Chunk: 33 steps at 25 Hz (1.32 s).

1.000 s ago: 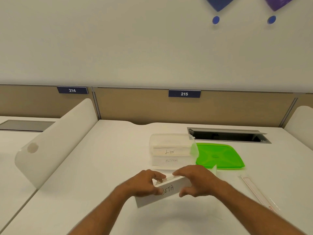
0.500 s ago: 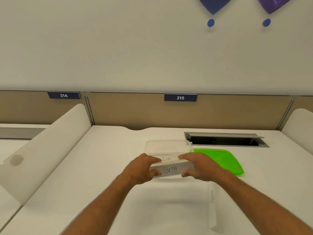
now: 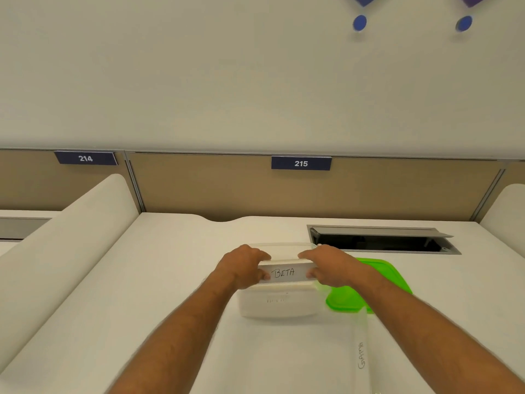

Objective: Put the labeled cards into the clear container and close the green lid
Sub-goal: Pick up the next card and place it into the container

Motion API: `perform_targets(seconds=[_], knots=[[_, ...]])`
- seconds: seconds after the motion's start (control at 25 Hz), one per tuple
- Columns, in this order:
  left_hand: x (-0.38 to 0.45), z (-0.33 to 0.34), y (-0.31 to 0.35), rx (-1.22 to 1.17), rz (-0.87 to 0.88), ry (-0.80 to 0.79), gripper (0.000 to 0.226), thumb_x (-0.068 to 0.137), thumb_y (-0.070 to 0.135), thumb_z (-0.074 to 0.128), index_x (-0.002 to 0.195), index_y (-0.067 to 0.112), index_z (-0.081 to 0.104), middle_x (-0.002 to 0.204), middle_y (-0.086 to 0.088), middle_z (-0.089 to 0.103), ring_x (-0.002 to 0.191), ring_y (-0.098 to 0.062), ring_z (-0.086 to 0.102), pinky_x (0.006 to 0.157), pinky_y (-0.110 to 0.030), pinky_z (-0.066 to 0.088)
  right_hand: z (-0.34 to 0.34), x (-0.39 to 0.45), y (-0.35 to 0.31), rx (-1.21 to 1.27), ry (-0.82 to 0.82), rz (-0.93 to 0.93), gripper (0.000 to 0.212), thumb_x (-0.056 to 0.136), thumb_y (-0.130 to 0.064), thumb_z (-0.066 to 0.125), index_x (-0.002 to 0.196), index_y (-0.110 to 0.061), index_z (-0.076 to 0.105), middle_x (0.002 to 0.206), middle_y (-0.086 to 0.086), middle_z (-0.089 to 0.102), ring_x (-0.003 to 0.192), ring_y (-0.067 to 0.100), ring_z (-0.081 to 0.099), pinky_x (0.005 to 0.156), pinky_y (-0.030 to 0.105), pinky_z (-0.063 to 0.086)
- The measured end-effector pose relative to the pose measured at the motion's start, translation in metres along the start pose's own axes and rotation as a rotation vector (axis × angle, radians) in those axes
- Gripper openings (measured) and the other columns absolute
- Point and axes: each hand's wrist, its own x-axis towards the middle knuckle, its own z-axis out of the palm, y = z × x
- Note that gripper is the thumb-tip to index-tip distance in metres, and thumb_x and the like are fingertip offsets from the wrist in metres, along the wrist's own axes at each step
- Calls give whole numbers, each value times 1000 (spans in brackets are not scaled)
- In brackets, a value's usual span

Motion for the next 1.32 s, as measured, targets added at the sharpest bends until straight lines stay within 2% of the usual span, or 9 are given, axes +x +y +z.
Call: perform_targets(seconds=[0.2, 0.36, 0.56, 0.8, 1.04, 1.16, 1.24, 1.32], knots=[[28, 15, -7, 38, -12, -108, 57, 85, 44, 72, 138, 33, 53, 138, 1, 55, 126, -21, 53, 103, -38, 45, 10, 27, 5, -57, -138, -7, 51, 89, -31, 64, 137, -21, 49, 139, 6, 52, 128, 26, 46, 99, 33, 41], [46, 27, -12, 31, -19, -175, 59, 76, 42, 80, 130, 29, 60, 130, 5, 61, 118, -19, 57, 97, -36, 49, 21, 42, 4, -86, -210, 17, 60, 84, -35, 70, 138, -24, 48, 137, 10, 49, 125, 29, 48, 100, 37, 44], [60, 41, -14, 15, -37, -238, 58, 67, 38, 88, 119, 26, 65, 122, 6, 64, 110, -17, 61, 94, -37, 53, 33, 53, 3, -149, -277, 1, 61, 79, -35, 75, 134, -23, 52, 130, 8, 53, 118, 28, 53, 93, 35, 46], [67, 52, -13, 80, -31, -289, 51, 67, 34, 87, 114, 26, 67, 120, 5, 63, 107, -18, 63, 92, -36, 54, 45, 61, -2, -232, -308, -43, 54, 77, -31, 76, 127, -20, 58, 125, 9, 57, 112, 28, 56, 86, 34, 48], [67, 56, -12, 134, -5, -288, 51, 70, 30, 85, 117, 24, 66, 122, 2, 63, 107, -20, 63, 91, -36, 54, 47, 61, -4, -260, -287, -62, 53, 76, -27, 76, 126, -20, 59, 124, 9, 58, 111, 28, 57, 86, 35, 49], [65, 54, -14, 125, -3, -277, 59, 69, 33, 86, 122, 25, 62, 125, 3, 60, 109, -20, 62, 91, -36, 53, 42, 58, -1, -218, -252, -45, 60, 75, -35, 78, 129, -23, 55, 126, 6, 57, 114, 26, 55, 88, 35, 47], [63, 52, -15, 106, -8, -254, 65, 68, 37, 87, 126, 27, 59, 127, 3, 59, 113, -19, 60, 93, -37, 52, 37, 51, 3, -195, -179, -44, 61, 77, -45, 74, 131, -27, 53, 127, 4, 58, 117, 26, 54, 90, 35, 45], [60, 48, -15, 67, -18, -183, 67, 72, 46, 82, 130, 29, 56, 130, 3, 59, 117, -20, 57, 95, -38, 50, 33, 41, 6, -189, -16, -84, 54, 84, -53, 62, 131, -28, 53, 129, 0, 61, 120, 23, 54, 94, 36, 46]])
